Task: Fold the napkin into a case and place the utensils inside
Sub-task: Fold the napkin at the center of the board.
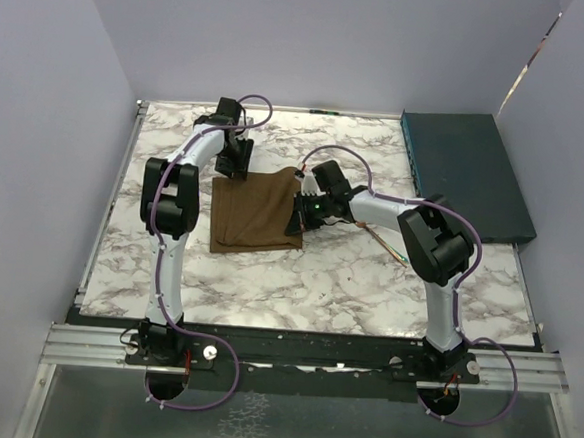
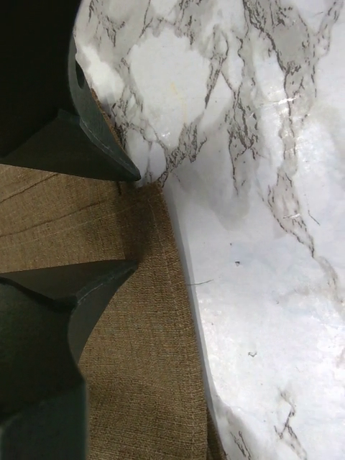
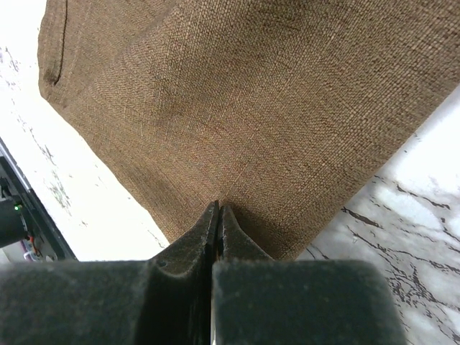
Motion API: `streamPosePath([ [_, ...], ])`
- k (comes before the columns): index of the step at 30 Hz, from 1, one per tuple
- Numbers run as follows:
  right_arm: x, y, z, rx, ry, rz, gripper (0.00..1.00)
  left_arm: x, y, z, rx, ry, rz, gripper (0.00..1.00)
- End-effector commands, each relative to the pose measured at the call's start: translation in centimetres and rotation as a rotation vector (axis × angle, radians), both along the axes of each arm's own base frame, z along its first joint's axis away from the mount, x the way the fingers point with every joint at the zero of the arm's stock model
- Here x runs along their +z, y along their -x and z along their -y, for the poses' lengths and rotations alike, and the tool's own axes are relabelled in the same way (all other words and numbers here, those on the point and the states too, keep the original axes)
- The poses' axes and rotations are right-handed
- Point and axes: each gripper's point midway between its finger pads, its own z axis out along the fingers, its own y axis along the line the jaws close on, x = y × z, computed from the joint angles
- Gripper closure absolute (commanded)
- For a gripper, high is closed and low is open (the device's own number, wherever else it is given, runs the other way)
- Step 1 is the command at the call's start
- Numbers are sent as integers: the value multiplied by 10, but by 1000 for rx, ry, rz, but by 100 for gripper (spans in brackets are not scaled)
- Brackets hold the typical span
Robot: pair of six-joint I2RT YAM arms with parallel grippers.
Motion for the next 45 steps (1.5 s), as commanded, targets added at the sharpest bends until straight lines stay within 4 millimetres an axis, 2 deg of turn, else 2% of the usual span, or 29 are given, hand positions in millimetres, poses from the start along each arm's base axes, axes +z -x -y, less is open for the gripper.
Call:
streamPosePath([
  [1,15,5,-5,14,-48,7,99,0,-13,3,16,2,22,52],
  [5,14,7,-4,10,-52,-2,99,-1,-13,3,13,1,23,55],
  [9,15,9,-5,9,-60,-8,99,0,-10,4,2,-18,27,64],
  [16,18,8,-5,7,-62,0,99,4,-6,-2,3,-81,52,92],
  [19,20,6,-5,3,-61,5,99,16,-7,-10,21,-126,91,99],
  [26,25,-1,-8,-1,-60,24,99,61,-10,-23,40,-177,200,100],
  [30,25,-5,-12,-1,-66,21,99,72,-4,-28,45,-192,220,100],
  [35,22,-6,-18,3,-79,5,95,74,5,-32,22,-213,223,100],
  [39,23,-2,-26,26,-89,0,94,68,9,-35,15,-235,212,100],
  [45,26,20,-60,122,-107,21,96,64,8,-34,15,-233,206,100],
])
